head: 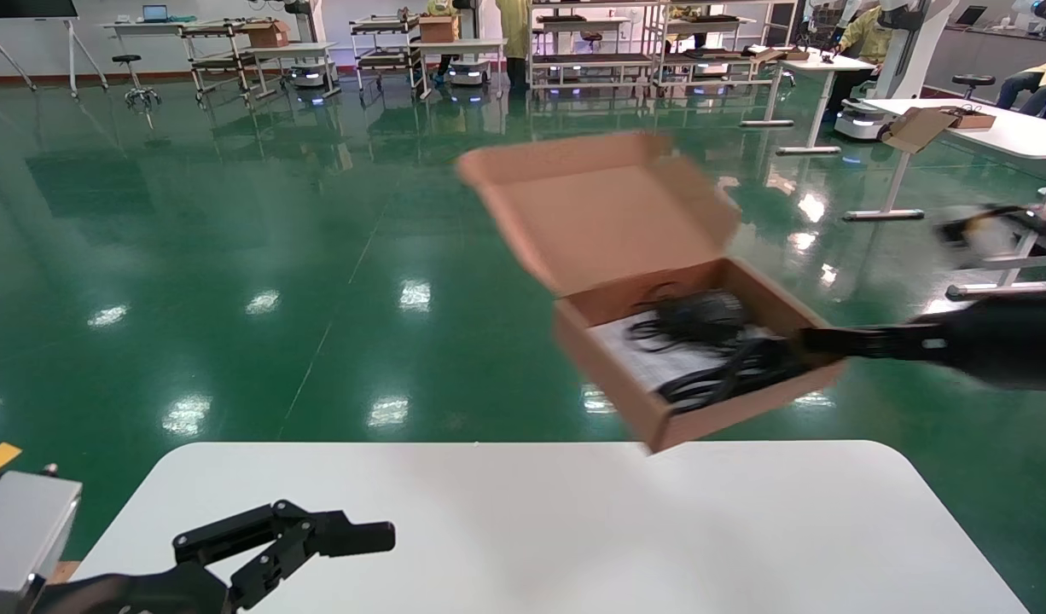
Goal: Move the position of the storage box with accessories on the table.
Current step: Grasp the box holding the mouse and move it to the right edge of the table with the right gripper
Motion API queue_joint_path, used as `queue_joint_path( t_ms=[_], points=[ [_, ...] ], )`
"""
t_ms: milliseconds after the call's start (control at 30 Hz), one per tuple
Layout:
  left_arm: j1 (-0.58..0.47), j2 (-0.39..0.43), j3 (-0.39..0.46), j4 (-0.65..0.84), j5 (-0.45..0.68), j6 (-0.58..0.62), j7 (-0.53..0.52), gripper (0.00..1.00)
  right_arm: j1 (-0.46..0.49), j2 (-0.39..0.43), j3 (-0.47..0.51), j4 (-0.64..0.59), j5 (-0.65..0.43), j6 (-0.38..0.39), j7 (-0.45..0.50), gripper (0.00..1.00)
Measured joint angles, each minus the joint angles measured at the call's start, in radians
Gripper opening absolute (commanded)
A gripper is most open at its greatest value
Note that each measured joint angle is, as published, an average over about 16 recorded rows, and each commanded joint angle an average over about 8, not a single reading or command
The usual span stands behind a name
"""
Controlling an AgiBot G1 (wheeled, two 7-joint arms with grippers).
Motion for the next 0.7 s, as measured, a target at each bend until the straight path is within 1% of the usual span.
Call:
queue_joint_path(
  t_ms=[200, 367, 533, 700],
  points=[
    [0.0, 0.0, 0.0, 0.0, 0.0, 0.0, 0.0, 1.0, 0.043, 0.115, -0.017, -0.018, -0.027, -0.027, -0.032, 0.0],
    [0.0, 0.0, 0.0, 0.0, 0.0, 0.0, 0.0, 1.0, 0.042, 0.198, -0.022, -0.039, -0.035, -0.042, -0.068, 0.0],
    [0.0, 0.0, 0.0, 0.0, 0.0, 0.0, 0.0, 1.0, -0.007, 0.255, -0.009, -0.067, -0.018, -0.041, -0.115, 0.0],
    [0.0, 0.0, 0.0, 0.0, 0.0, 0.0, 0.0, 1.0, -0.097, 0.276, 0.025, -0.099, 0.029, -0.013, -0.172, 0.0]
  ],
)
